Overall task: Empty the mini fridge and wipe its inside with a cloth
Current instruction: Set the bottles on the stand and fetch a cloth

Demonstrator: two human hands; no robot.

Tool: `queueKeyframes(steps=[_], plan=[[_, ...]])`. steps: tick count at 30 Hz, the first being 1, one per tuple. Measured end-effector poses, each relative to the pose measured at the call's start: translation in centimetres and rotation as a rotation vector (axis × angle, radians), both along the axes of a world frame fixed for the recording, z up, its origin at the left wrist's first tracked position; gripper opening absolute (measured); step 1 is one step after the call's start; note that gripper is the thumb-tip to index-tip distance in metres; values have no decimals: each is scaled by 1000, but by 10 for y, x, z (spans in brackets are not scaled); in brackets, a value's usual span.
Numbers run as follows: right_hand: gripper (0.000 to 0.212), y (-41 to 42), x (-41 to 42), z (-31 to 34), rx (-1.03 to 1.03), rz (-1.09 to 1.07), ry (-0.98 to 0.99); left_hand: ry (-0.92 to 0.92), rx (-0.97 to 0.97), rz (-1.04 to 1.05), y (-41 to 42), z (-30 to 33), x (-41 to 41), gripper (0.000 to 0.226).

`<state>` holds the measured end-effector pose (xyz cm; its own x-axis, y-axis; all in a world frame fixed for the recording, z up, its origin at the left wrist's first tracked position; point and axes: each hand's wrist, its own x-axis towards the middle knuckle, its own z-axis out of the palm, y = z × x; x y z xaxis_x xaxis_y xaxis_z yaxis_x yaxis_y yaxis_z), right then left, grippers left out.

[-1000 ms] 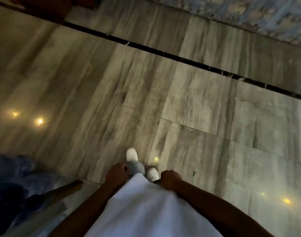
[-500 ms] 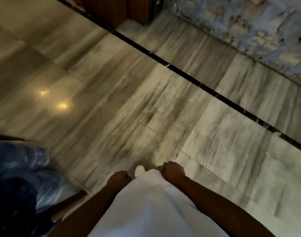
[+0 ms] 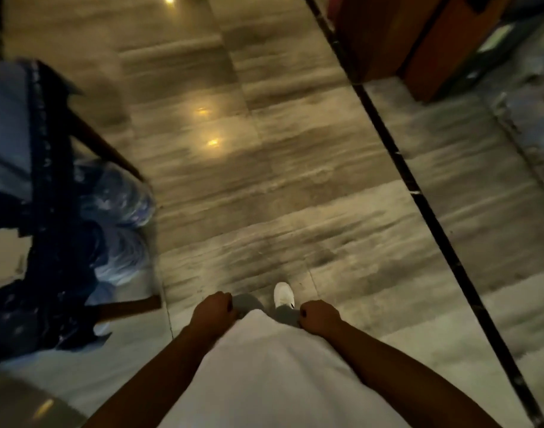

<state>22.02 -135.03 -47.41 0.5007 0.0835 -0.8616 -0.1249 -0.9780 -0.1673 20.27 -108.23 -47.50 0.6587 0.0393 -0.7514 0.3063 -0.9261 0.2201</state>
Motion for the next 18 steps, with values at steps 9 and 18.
queueKeyframes(steps=[9, 18], plan=[[32, 63, 98, -10, -16, 418, 91, 13, 35, 407, 40, -13, -17, 24], [39, 179, 188, 5, -22, 813, -49, 128, -92, 575, 101, -15, 29, 41]])
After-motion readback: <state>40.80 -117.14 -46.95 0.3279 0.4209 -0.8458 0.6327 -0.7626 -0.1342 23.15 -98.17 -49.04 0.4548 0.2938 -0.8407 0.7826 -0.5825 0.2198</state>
